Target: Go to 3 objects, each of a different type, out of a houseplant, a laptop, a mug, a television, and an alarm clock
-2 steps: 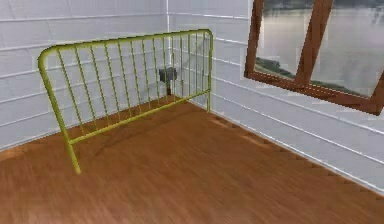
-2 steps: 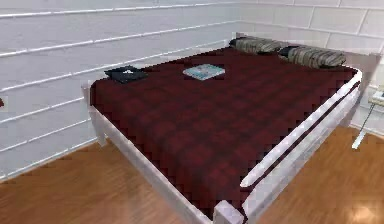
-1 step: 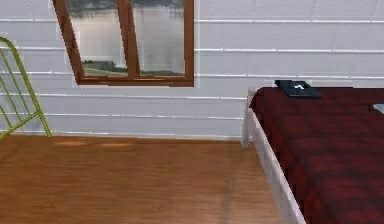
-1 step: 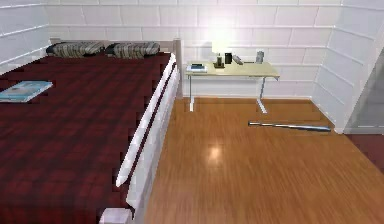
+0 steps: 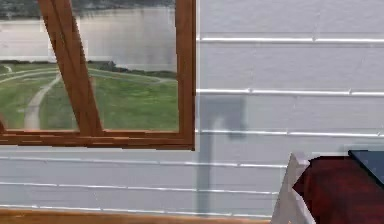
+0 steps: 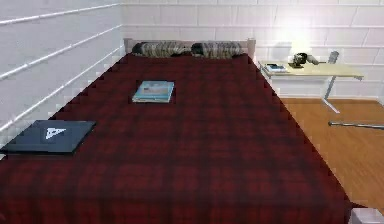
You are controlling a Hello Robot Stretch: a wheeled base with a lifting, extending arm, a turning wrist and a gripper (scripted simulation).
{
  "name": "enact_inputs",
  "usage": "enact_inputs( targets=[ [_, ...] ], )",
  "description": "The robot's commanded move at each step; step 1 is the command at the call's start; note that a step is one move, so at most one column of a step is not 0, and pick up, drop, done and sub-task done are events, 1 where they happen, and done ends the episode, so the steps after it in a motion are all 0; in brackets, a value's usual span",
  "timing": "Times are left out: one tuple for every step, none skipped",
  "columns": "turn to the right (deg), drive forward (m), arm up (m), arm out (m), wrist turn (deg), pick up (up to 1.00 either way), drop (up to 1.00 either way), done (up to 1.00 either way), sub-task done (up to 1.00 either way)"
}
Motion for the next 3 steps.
enact_inputs(
  targets=[
    [45.0,0.00,0.00,0.00,0.0,0.00,0.00,0.00,0.00],
    [0.0,0.00,0.00,0.00,0.0,0.00,0.00,0.00,1.00],
    [45.0,0.00,0.00,0.00,0.0,0.00,0.00,0.00,0.00]
  ],
)
